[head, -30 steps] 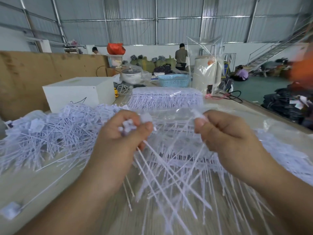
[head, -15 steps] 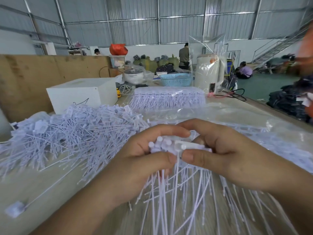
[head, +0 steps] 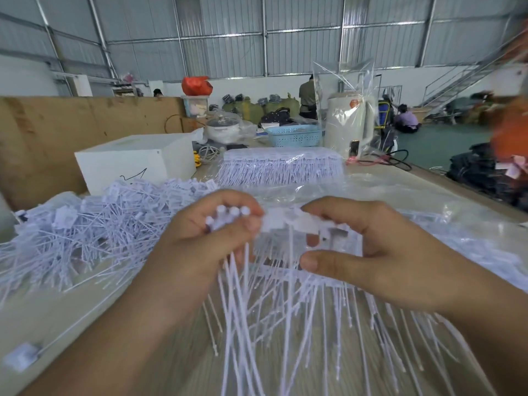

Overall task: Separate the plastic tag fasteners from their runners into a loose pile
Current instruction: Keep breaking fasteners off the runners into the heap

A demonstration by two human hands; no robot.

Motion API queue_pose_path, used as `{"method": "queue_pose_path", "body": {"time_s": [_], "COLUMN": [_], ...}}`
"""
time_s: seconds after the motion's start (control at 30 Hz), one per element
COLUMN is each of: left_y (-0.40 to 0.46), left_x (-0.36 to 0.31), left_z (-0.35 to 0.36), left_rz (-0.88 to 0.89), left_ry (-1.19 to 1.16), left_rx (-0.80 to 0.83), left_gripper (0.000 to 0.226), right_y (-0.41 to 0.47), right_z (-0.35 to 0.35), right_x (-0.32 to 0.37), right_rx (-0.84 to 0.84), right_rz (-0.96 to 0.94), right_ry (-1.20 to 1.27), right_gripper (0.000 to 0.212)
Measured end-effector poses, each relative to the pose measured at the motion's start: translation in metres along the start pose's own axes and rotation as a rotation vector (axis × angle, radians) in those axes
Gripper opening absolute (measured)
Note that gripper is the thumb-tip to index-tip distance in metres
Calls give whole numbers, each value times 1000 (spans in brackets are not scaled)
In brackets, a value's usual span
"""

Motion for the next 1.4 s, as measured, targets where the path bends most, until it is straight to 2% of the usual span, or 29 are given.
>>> {"method": "queue_pose_path", "body": {"time_s": [0.1, 0.27, 0.4, 0.5, 0.63, 0.87, 1.0, 1.03, 1.1, 1.2, 1.3, 1.4], "left_y": [1, -2, -5, -6, -5, -2, 2, 4, 6, 2, -4, -11], "left_x": [-5, -1, 1, 5, 13, 23, 26, 25, 18, 8, 8, 11], "left_z": [-6, -4, 0, 4, 8, 5, -32, -37, -29, 1, 10, 17], "left_rz": [35, 25, -9, -106, -296, -407, -490, -469, -368, -236, -235, -272], "left_ry": [-23, 22, 16, -90, -329, -380, -437, -398, -291, -199, -187, -179], "left_rx": [-75, -227, -397, -473, -453, -474, -545, -529, -392, -113, 109, 332], "left_gripper": [11, 20, 19, 13, 12, 7, 17, 17, 10, 23, 30, 30], "right_y": [0, -1, -5, -8, -10, -10, -16, -16, -9, 1, 1, 0], "right_z": [-4, -12, -2, 9, 17, 26, 20, 17, 12, 7, 5, 6], "right_x": [-3, 5, 16, 27, 33, 40, 48, 47, 38, 9, -4, -8], "right_rx": [-107, -344, -492, -580, -615, -632, -672, -641, -515, -281, -112, -12], "right_rz": [-11, -69, -113, -166, -248, -443, -463, -429, -314, -99, -14, 6], "right_ry": [15, -23, -180, -282, -452, -678, -676, -642, -534, -176, 10, 33], "right_gripper": [32, 44, 41, 43, 41, 40, 42, 42, 44, 46, 40, 35]}}
Point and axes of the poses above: each hand's wrist, its own y-axis towards the middle knuckle, its own z-axis out of the palm, x = y × z, the point moved 5 cm from there along y, towards the middle knuckle, and after that the axes turned 3 degrees about -x, right-handed, at the moved point
